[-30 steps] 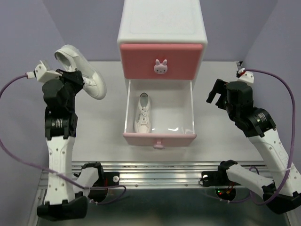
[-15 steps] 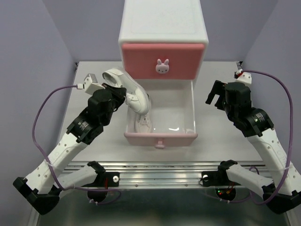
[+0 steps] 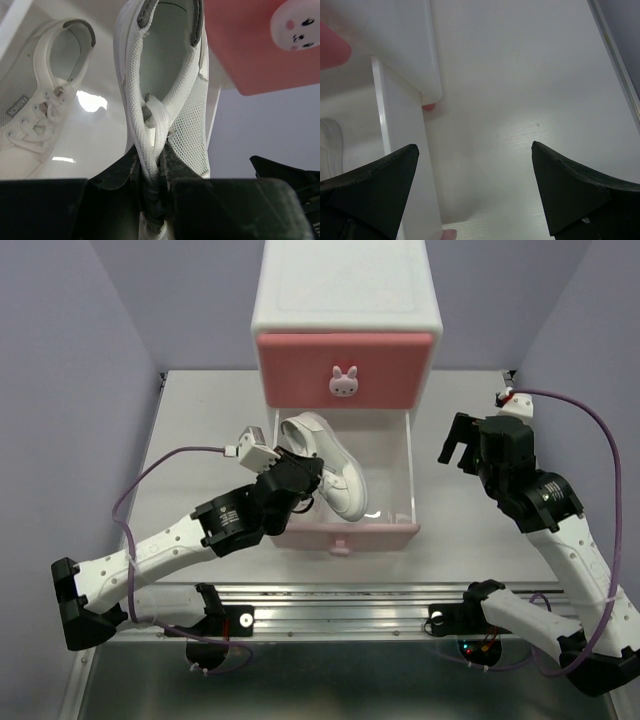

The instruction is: Place and organize the shoes in the shoe cabinet

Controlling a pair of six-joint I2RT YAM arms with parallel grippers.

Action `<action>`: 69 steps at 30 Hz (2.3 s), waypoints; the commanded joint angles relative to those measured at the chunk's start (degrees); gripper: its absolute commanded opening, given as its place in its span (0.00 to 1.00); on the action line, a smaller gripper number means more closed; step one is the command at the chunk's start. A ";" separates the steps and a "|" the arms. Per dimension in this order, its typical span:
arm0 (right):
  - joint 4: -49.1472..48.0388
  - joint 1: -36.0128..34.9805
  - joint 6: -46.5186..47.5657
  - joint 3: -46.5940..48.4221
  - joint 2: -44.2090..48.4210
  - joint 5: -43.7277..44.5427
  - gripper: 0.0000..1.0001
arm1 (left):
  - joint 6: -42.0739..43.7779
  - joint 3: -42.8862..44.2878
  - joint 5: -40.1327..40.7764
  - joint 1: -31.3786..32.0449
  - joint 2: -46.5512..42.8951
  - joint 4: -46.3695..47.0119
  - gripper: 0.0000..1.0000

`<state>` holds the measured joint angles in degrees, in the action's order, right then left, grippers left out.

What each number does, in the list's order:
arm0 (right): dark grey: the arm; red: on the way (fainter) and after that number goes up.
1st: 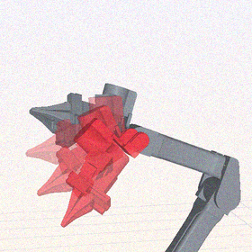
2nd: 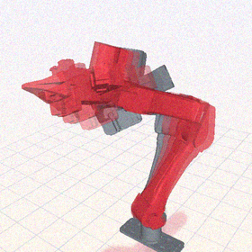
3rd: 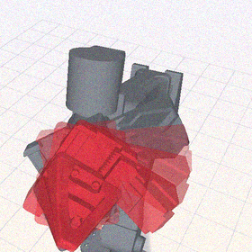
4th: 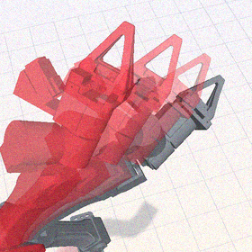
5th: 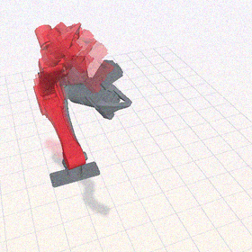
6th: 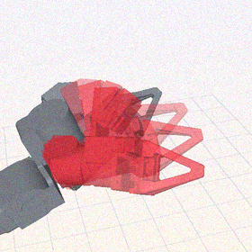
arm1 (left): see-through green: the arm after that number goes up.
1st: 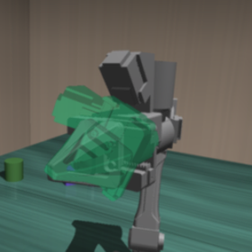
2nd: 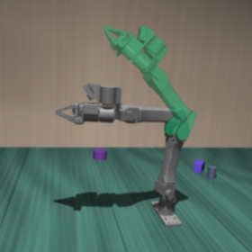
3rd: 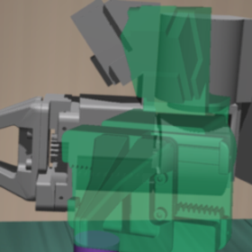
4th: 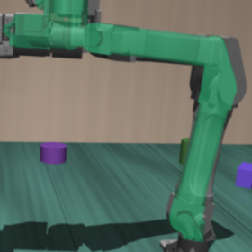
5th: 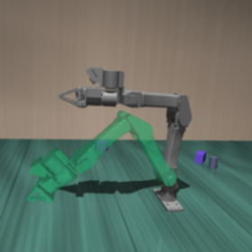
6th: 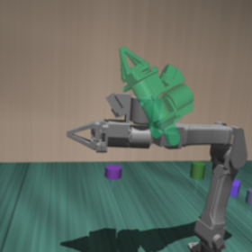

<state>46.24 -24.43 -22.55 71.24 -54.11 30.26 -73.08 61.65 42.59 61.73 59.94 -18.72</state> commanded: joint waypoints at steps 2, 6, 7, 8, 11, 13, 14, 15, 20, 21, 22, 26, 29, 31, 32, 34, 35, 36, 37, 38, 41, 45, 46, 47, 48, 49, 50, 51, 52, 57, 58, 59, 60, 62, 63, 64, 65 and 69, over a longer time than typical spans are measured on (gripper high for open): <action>-2.29 0.26 1.80 -0.14 1.37 0.94 1.00 | -7.16 1.46 5.75 2.69 1.04 3.43 0.00; -2.29 0.26 2.24 -0.40 2.16 0.94 1.00 | -6.99 1.11 5.75 3.04 3.15 4.74 0.00; -2.38 0.26 2.16 -0.49 2.51 0.94 1.00 | -6.90 1.02 5.84 3.04 3.60 4.92 0.00; -2.38 0.26 2.15 -0.58 2.52 0.94 1.00 | -6.81 0.84 5.75 3.04 4.04 5.70 0.00; -2.29 0.26 2.24 -0.75 3.04 0.85 1.00 | -5.24 -0.38 3.65 3.04 6.05 9.56 0.00; -2.29 0.26 2.24 -0.67 3.13 0.94 1.00 | -5.23 -0.39 2.68 3.04 7.37 10.19 0.00; -2.29 0.26 2.42 -0.58 3.22 0.85 1.00 | -5.23 -0.04 2.50 3.04 8.69 10.11 0.00; -2.29 0.26 2.51 -0.58 3.31 0.77 1.00 | -5.58 0.31 2.50 3.04 9.13 9.93 0.00; -2.29 0.26 3.03 -0.40 3.57 0.94 1.00 | -9.01 1.90 2.59 3.13 12.82 9.57 0.00; -2.29 0.26 3.03 -0.49 3.57 0.94 1.00 | -8.84 2.16 2.76 3.13 13.35 9.49 0.00; -2.38 0.26 2.86 -0.40 3.48 1.03 1.00 | -8.05 2.51 2.85 3.13 13.97 9.58 0.00; -2.38 0.26 2.86 -0.75 3.48 0.94 1.00 | -1.66 5.40 2.16 3.13 16.69 9.75 0.00; -2.38 0.26 2.77 -0.84 3.48 1.20 1.00 | 4.85 6.12 -0.39 3.13 18.63 9.49 0.00; -2.38 0.26 2.95 -0.93 3.39 1.12 1.00 | 9.42 5.68 -1.63 3.13 18.81 10.72 0.00; -2.29 0.26 3.03 -1.02 3.39 1.12 1.00 | 12.23 5.85 -1.72 3.04 19.16 10.46 0.00; -2.29 0.26 3.03 -1.19 3.31 1.29 1.00 | 15.32 6.11 -2.16 2.87 19.42 10.72 0.00; -2.38 0.26 2.95 -1.28 3.31 1.29 1.00 | 16.47 6.29 -2.68 2.78 19.86 10.64 0.00; -2.38 0.26 2.86 -1.37 3.31 1.20 1.00 | 18.04 6.38 -3.03 2.69 20.04 10.55 0.00; -2.47 0.26 2.77 -1.37 3.22 0.94 1.00 | 19.36 6.21 -3.91 2.43 20.30 10.89 0.00; -2.47 0.26 2.68 -1.37 3.13 0.85 1.00 | 20.16 5.68 -5.57 1.90 20.82 11.77 0.00; -2.73 0.26 2.68 -1.37 3.04 0.85 1.00 | 21.83 5.06 -6.90 0.85 21.97 13.09 0.00; -2.91 0.26 2.68 -1.37 3.04 0.85 1.00 | 22.81 6.11 -6.91 -0.56 23.81 12.49 0.00; -2.91 0.26 2.68 -1.54 3.13 0.85 1.00 | 23.24 6.20 -6.99 -0.82 24.17 12.48 0.00; -2.91 0.26 2.33 -1.63 3.04 0.94 1.00 | 23.51 6.73 -7.08 -1.35 24.86 11.87 0.00; -3.00 0.26 2.33 -1.63 3.13 1.03 1.00 | 23.51 6.99 -7.08 -1.53 25.05 11.52 0.00; -3.00 0.26 2.24 -1.81 3.39 0.94 1.00 | 23.68 7.34 -7.17 -1.62 25.22 11.34 0.00; -3.08 0.26 2.16 -1.81 3.39 0.94 1.00 | 24.55 7.52 -7.08 -1.79 25.66 10.73 0.00; -3.00 0.26 1.98 -1.98 3.48 1.11 1.00 | 24.56 7.61 -6.99 -1.88 25.75 10.11 0.00; -3.00 0.26 1.98 -1.90 3.57 1.20 1.00 | 25.26 7.70 -6.91 -1.97 25.75 10.02 0.00; -3.00 0.26 1.63 -2.34 4.10 1.56 1.00 | 28.52 7.61 -6.73 -2.49 26.19 8.79 0.00; -3.08 0.26 1.45 -2.34 4.10 1.56 1.00 | 29.39 7.44 -6.99 -2.93 26.02 8.96 0.00; -3.00 0.26 1.36 -2.42 4.10 1.56 1.00 | 29.66 7.00 -7.51 -3.11 25.93 8.96 0.00; -3.00 0.26 0.93 -2.51 4.10 1.64 1.00 | 30.18 6.82 -7.69 -3.29 25.67 9.31 0.00; -3.08 0.26 0.84 -2.51 4.01 1.82 1.00 | 31.33 6.38 -7.78 -3.38 25.40 9.23 0.00; -3.08 0.26 0.75 -2.51 3.84 1.73 1.00 | 31.68 6.29 -7.78 -3.55 25.49 9.14 0.00; -3.17 0.26 0.84 -2.51 3.83 1.82 1.00 | 31.94 6.29 -7.96 -3.73 25.57 8.88 0.00; -3.26 0.26 0.84 -2.43 3.75 1.91 1.00 | 32.21 6.29 -8.92 -4.08 25.84 8.70 0.00; -3.35 0.26 0.75 -2.42 3.66 1.99 1.00 | 32.82 6.55 -9.72 -4.08 26.98 8.79 0.00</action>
<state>45.74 -24.43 -21.43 68.53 -50.98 31.09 -42.30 65.93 32.53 57.89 87.33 -12.51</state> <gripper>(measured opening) 0.998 0.222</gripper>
